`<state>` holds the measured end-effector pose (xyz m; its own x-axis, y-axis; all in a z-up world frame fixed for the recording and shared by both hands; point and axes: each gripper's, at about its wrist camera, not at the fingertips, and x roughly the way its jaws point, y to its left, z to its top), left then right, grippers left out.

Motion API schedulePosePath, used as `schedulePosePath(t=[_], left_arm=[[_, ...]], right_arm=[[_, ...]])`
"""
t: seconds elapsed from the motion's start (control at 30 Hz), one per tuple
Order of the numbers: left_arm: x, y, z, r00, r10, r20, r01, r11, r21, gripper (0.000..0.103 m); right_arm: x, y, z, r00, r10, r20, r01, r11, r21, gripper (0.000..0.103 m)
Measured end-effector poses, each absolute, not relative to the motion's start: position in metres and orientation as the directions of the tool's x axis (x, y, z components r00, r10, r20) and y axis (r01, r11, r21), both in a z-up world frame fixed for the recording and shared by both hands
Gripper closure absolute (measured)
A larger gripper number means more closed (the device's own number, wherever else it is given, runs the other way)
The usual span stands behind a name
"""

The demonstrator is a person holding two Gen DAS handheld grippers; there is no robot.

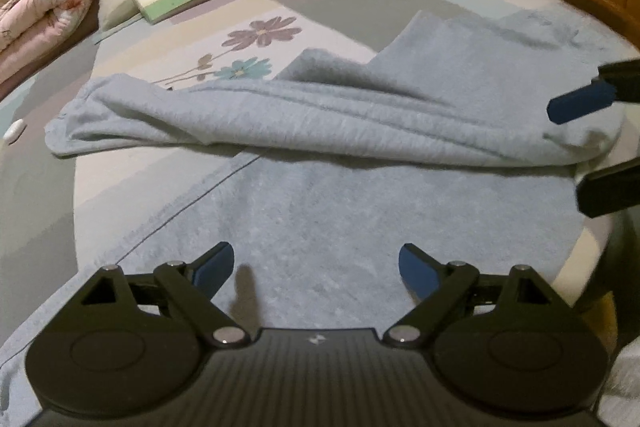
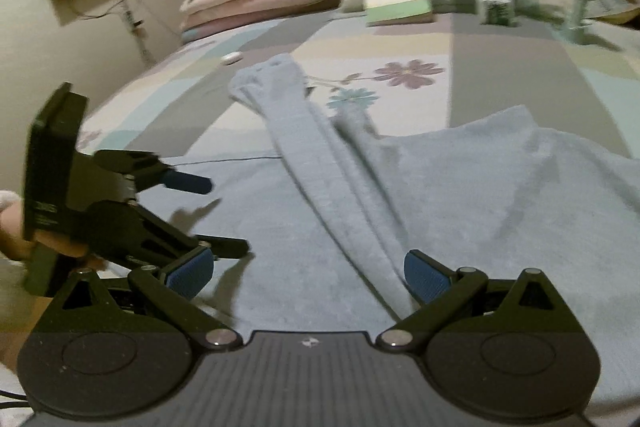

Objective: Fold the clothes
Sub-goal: 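Move both open grippers over the spread light blue garment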

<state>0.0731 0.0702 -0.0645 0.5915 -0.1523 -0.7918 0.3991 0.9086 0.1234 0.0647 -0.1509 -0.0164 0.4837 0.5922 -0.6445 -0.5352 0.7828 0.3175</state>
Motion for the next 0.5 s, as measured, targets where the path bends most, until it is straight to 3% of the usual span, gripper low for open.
schedulePosePath(t=[0.5], left_arm=[[0.070, 0.079, -0.063, 0.584, -0.073, -0.809, 0.311, 0.940, 0.140, 0.012]], right_arm=[[0.138, -0.121, -0.040, 0.290, 0.715, -0.636, -0.630, 0.643, 0.435, 0.000]])
